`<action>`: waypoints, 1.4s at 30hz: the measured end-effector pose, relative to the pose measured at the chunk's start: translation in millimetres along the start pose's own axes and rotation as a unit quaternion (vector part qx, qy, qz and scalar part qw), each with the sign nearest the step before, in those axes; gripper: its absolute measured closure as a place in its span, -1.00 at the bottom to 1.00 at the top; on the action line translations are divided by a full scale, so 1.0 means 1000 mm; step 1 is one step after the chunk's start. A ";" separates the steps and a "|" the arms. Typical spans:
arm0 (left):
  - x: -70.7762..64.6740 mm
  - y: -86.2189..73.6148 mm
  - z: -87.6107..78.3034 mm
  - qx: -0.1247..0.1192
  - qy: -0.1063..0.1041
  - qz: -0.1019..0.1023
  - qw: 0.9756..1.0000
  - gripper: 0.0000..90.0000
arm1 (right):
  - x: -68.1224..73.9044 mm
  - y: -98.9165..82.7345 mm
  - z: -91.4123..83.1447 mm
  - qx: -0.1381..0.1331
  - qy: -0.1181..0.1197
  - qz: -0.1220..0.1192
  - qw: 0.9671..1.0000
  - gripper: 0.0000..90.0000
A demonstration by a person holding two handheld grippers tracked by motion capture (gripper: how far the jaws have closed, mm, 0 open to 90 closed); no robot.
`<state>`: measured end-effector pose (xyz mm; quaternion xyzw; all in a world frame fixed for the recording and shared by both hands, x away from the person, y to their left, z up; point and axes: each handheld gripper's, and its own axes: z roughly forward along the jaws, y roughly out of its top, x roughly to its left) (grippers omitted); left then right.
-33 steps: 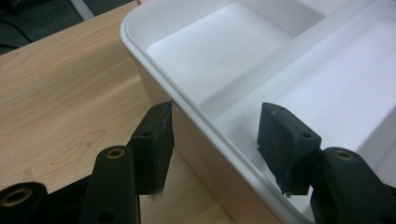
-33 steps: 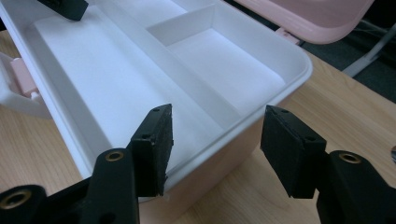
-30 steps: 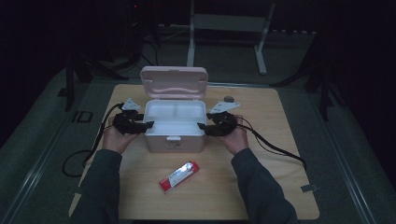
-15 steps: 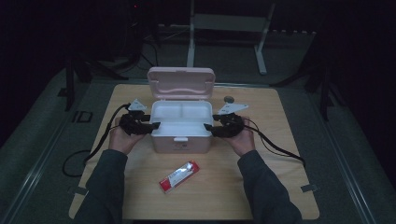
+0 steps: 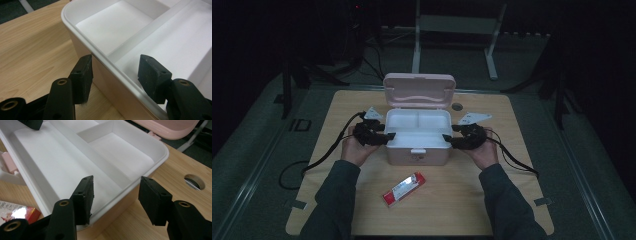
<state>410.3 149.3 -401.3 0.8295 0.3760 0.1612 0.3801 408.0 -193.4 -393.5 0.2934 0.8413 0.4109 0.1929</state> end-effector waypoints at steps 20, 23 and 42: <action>-0.024 0.011 0.010 0.011 -0.012 0.008 1.000 0.00 | -0.009 -0.017 -0.023 0.005 -0.012 -0.001 1.000 0.02; -0.026 0.012 0.011 0.011 -0.014 0.010 1.000 -0.01 | -0.010 -0.019 -0.026 0.004 -0.013 -0.001 1.000 0.02; -0.026 0.014 0.012 0.006 -0.022 0.023 0.999 -0.08 | -0.013 -0.020 -0.029 0.008 -0.009 -0.005 1.000 0.01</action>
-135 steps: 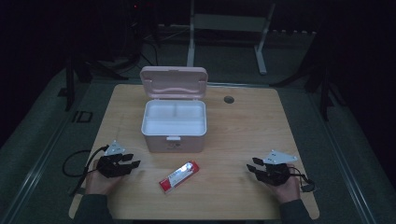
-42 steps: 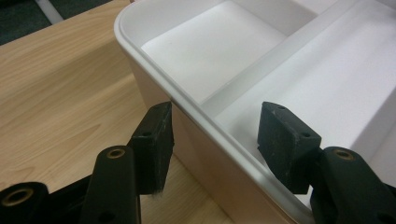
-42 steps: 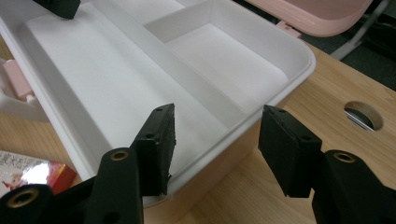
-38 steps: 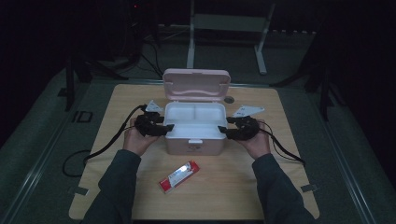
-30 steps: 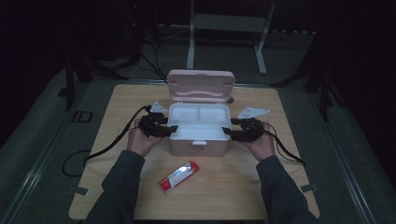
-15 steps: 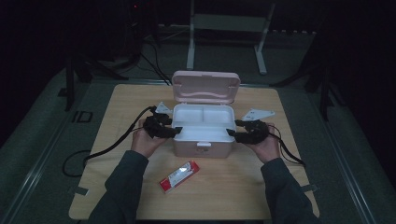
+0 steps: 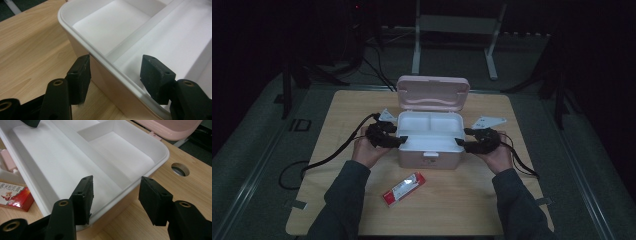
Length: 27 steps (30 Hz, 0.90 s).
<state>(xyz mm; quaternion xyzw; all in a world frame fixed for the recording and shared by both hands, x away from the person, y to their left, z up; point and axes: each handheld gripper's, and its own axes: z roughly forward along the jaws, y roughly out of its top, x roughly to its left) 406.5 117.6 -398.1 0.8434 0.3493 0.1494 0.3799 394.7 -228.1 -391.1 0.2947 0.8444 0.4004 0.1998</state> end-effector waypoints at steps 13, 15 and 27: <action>0.013 -0.002 -0.036 -0.039 0.017 -0.006 0.999 -0.05 | -0.001 0.001 0.000 0.000 -0.001 0.000 1.000 0.02; 0.015 -0.003 -0.039 -0.040 0.017 -0.006 0.999 -0.05 | 0.000 0.001 0.000 0.003 -0.001 -0.001 1.000 0.02; 0.018 -0.024 -0.048 -0.038 0.020 -0.013 0.999 -0.05 | -0.002 0.007 -0.005 0.002 -0.006 -0.009 1.000 0.02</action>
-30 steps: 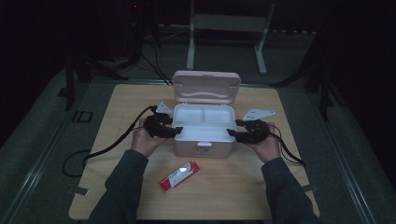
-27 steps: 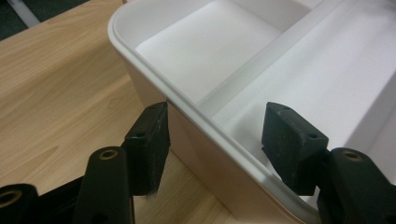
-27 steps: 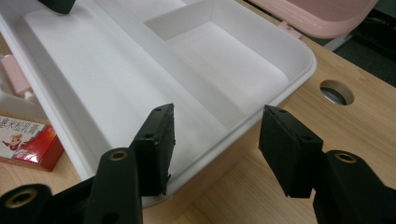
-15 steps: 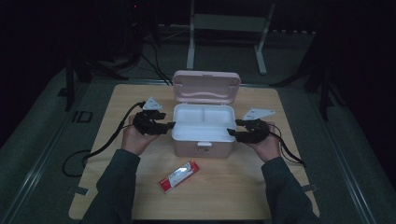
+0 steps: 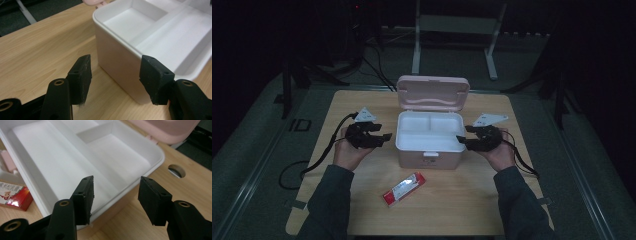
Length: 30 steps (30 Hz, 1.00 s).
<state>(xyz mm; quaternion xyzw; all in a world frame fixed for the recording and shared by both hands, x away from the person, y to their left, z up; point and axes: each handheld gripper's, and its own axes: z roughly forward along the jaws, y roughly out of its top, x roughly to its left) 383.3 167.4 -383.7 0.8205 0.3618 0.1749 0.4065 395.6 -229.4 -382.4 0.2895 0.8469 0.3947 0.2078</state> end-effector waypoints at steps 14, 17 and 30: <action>-0.004 -0.010 -0.004 0.017 0.000 0.010 1.000 -0.05 | -0.008 0.053 -0.012 0.000 0.006 -0.074 0.997 0.13; -0.004 -0.012 -0.006 0.015 -0.001 0.011 1.000 -0.05 | -0.009 0.063 -0.010 0.007 0.008 -0.093 0.996 0.13; -0.006 -0.017 -0.004 0.024 -0.008 0.015 1.000 -0.05 | 0.008 0.107 0.030 0.133 0.069 -0.220 0.964 0.47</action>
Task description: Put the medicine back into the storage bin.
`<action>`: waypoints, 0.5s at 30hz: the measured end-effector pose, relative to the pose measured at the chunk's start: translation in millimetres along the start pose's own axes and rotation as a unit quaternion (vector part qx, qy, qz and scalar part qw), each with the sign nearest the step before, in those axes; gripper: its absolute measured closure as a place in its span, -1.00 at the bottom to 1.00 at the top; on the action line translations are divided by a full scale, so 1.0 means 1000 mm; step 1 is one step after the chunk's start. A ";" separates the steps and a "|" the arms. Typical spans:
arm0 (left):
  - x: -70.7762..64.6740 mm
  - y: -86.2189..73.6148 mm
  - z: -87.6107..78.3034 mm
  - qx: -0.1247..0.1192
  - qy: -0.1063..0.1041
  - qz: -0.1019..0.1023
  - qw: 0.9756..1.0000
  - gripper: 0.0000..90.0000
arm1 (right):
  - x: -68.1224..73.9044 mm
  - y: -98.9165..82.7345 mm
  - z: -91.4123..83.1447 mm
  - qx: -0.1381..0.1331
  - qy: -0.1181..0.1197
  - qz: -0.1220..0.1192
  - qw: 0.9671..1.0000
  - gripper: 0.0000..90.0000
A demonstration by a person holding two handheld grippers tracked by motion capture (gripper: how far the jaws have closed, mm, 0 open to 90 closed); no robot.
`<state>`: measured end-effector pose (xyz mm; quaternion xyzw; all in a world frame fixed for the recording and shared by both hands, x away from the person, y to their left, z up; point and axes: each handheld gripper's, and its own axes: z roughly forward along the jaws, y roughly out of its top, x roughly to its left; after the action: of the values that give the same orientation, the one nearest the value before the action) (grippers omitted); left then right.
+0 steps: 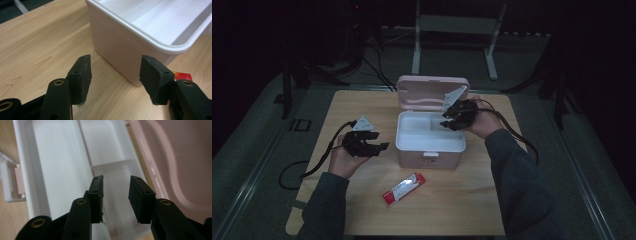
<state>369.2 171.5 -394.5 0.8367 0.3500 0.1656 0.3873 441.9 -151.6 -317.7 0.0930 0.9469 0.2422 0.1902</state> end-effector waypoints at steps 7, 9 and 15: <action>-0.001 -0.001 -0.001 0.003 0.000 0.005 1.000 -0.05 | 0.002 0.025 0.020 0.094 0.054 -0.057 0.992 0.64; -0.001 -0.001 -0.001 0.003 -0.001 0.005 1.000 -0.05 | 0.002 0.028 0.023 0.106 0.060 -0.066 0.990 0.65; -0.002 -0.002 0.000 0.007 -0.002 0.008 1.000 -0.05 | 0.002 0.039 0.038 0.150 0.087 -0.083 0.981 0.74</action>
<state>367.5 170.8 -396.0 0.8423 0.3437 0.1644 0.3813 458.5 -101.3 -330.0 0.0206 0.9898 0.0878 0.1105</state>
